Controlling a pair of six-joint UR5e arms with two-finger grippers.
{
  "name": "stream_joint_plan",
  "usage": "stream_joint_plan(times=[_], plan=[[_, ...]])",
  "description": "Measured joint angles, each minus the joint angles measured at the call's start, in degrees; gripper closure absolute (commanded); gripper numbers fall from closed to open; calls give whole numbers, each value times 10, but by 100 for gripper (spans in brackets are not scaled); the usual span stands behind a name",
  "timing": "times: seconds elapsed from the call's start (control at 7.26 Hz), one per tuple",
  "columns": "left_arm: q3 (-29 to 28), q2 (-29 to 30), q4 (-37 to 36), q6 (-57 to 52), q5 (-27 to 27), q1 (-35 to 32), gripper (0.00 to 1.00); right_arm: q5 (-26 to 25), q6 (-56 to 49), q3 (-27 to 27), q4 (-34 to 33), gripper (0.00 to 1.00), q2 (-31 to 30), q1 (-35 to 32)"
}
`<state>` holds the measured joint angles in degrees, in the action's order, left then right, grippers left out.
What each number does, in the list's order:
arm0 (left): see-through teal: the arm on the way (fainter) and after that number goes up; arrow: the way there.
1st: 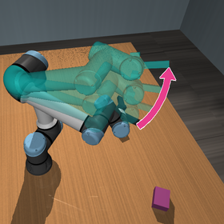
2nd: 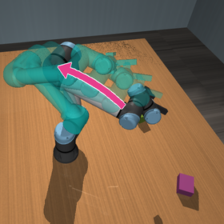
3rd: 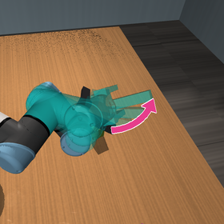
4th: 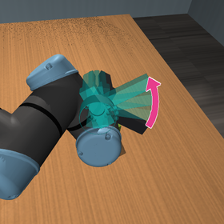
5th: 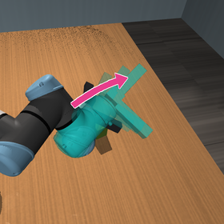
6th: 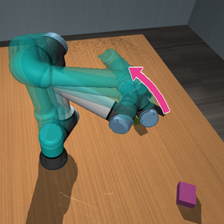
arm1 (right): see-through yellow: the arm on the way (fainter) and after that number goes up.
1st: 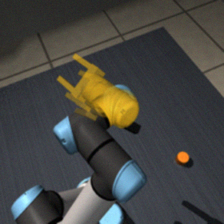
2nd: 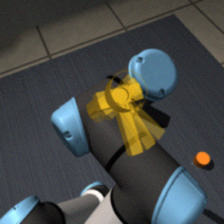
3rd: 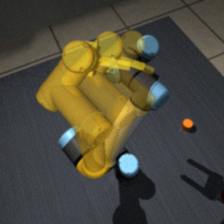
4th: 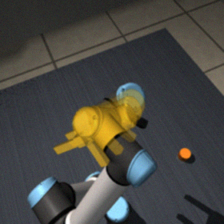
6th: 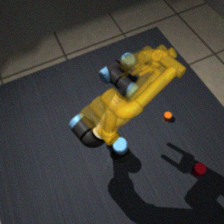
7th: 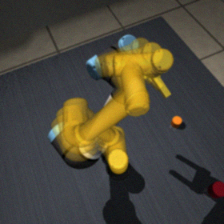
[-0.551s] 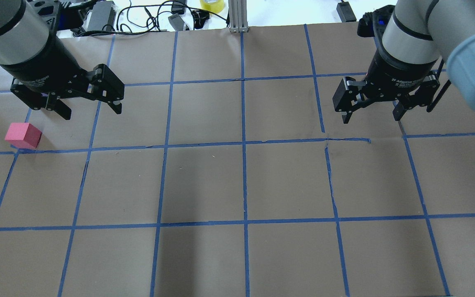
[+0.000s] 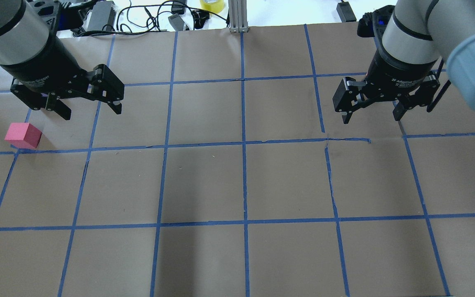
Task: Arrange blocks in a line
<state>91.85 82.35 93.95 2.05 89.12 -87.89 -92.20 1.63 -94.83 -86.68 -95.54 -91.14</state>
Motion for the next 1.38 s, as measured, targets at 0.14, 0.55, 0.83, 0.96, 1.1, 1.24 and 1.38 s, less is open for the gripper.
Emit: stream_joint_plan(times=[0.14,0.55,0.83,0.96,1.1,1.24,1.38], plan=[[0,0,0,0,0,0,0,0,1,0,0,0,0,0],[0,-1,0,0,0,0,0,0,4,1,0,0,-1,1],[0,-2,0,0,0,0,0,0,-1,1,0,0,-1,2],[0,-2,0,1,0,0,0,1,-4,1,-1,0,-1,2],[0,-2,0,0,0,0,0,3,-9,2,-3,0,-1,2],[0,-2,0,0,0,0,0,4,-17,2,-7,0,-1,3],[0,-2,0,0,0,0,0,3,-24,2,-14,0,-1,4]])
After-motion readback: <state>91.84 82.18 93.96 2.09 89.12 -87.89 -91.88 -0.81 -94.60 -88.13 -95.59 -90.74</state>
